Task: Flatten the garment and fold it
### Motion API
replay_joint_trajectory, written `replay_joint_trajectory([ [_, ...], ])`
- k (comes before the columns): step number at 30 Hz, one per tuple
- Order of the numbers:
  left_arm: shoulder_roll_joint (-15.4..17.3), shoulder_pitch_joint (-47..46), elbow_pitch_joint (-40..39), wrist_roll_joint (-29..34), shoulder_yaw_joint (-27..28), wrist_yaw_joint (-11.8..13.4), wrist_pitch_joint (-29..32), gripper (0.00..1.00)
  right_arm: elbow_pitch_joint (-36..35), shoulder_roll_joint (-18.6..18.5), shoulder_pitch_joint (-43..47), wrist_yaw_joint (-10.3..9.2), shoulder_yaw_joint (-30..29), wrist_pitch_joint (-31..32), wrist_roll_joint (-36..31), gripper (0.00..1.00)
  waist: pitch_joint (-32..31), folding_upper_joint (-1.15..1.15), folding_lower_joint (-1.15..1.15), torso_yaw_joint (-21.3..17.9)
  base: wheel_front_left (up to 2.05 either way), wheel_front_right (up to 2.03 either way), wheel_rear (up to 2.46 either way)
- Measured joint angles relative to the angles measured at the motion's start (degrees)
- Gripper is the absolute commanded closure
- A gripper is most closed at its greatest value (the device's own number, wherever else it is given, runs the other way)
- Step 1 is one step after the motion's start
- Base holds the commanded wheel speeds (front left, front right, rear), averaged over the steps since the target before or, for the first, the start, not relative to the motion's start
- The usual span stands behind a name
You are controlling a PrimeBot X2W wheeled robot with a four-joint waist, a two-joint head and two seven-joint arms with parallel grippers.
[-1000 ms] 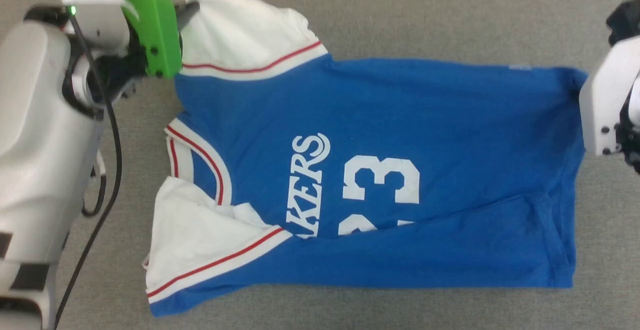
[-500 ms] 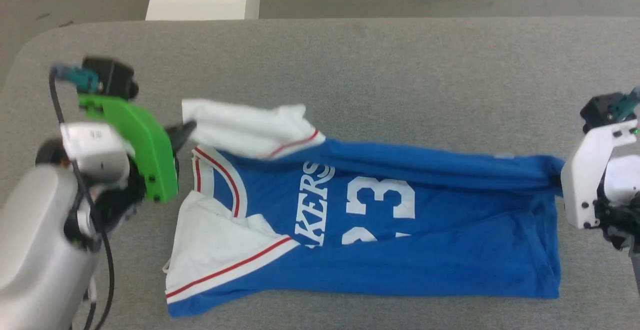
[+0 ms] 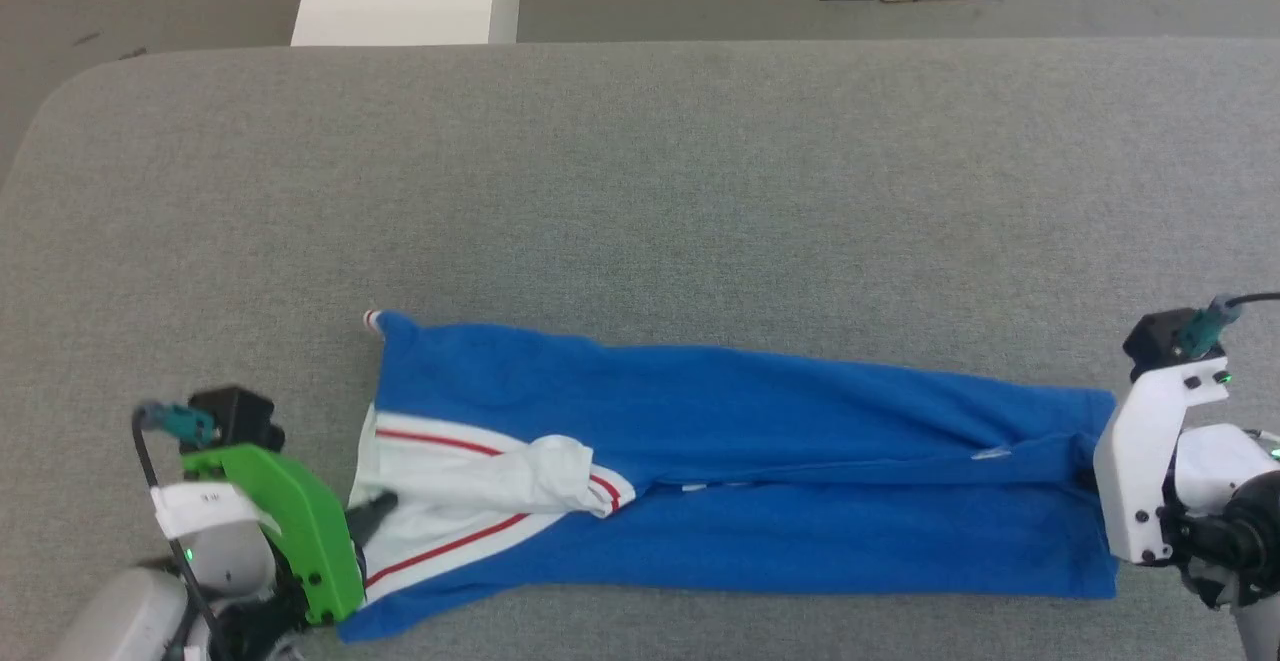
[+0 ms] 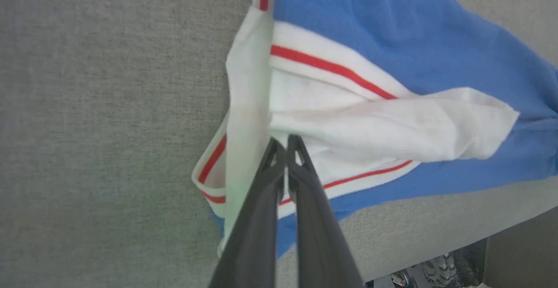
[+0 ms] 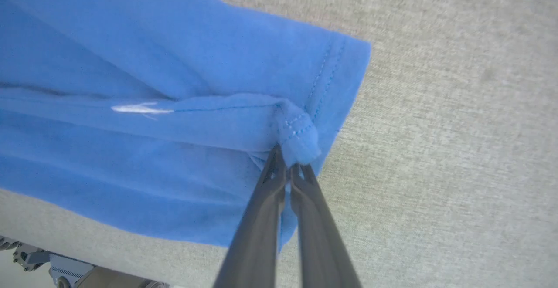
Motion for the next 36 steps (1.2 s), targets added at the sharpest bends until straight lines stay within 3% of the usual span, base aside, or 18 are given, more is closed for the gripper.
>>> replay_joint_trajectory([
  [7,-2.83,1.3,5.27,-1.53,-0.21,-0.56,-1.04,1.0,0.86,0.59,0.65,0.0,1.21,-1.57,0.01,1.0,0.92,0.0,0.0,-0.08,0.0,0.0,0.0],
  [8,-3.01,1.14,5.77,-1.52,-0.22,-0.6,-1.16,0.52,1.01,0.68,0.64,-0.01,1.27,-2.12,0.03,0.97,0.92,0.0,0.0,-0.08,0.0,0.0,0.0],
  [9,-3.13,0.9,6.02,-1.52,-0.19,-0.6,-1.22,0.0,1.2,0.75,0.62,-0.01,1.45,-2.58,0.36,0.55,0.85,0.0,0.0,-0.11,0.0,0.0,0.0],
  [10,-3.18,0.65,6.23,-1.52,-0.24,-0.59,-1.19,0.0,1.37,0.74,0.54,-0.01,1.59,-3.02,0.56,0.0,0.74,0.0,0.0,-0.14,0.0,0.0,0.0],
  [17,-1.51,-1.64,4.98,-0.98,0.24,-0.24,-0.24,0.0,1.1,0.68,0.38,0.0,1.75,-5.09,2.61,0.0,-1.39,0.0,0.0,-0.41,0.0,0.0,0.0],
  [24,1.0,-5.37,0.23,-0.33,3.86,1.08,-1.13,0.0,-3.49,0.88,-0.18,0.0,-2.5,-6.58,4.98,0.0,-4.43,0.0,0.0,-0.72,0.0,0.0,0.0],
  [28,1.04,-6.88,-1.41,2.22,6.72,0.33,-8.6,0.0,-5.45,1.63,-0.18,0.0,-6.14,-7.65,5.39,0.0,-5.64,0.0,0.0,-1.01,0.0,0.0,0.0],
  [36,-0.82,-6.7,0.74,12.35,9.46,-2.6,-30.59,0.0,-5.47,2.32,0.51,0.0,-11.28,-9.04,4.31,0.0,-5.02,0.0,0.0,-1.27,0.0,0.0,0.0],
])
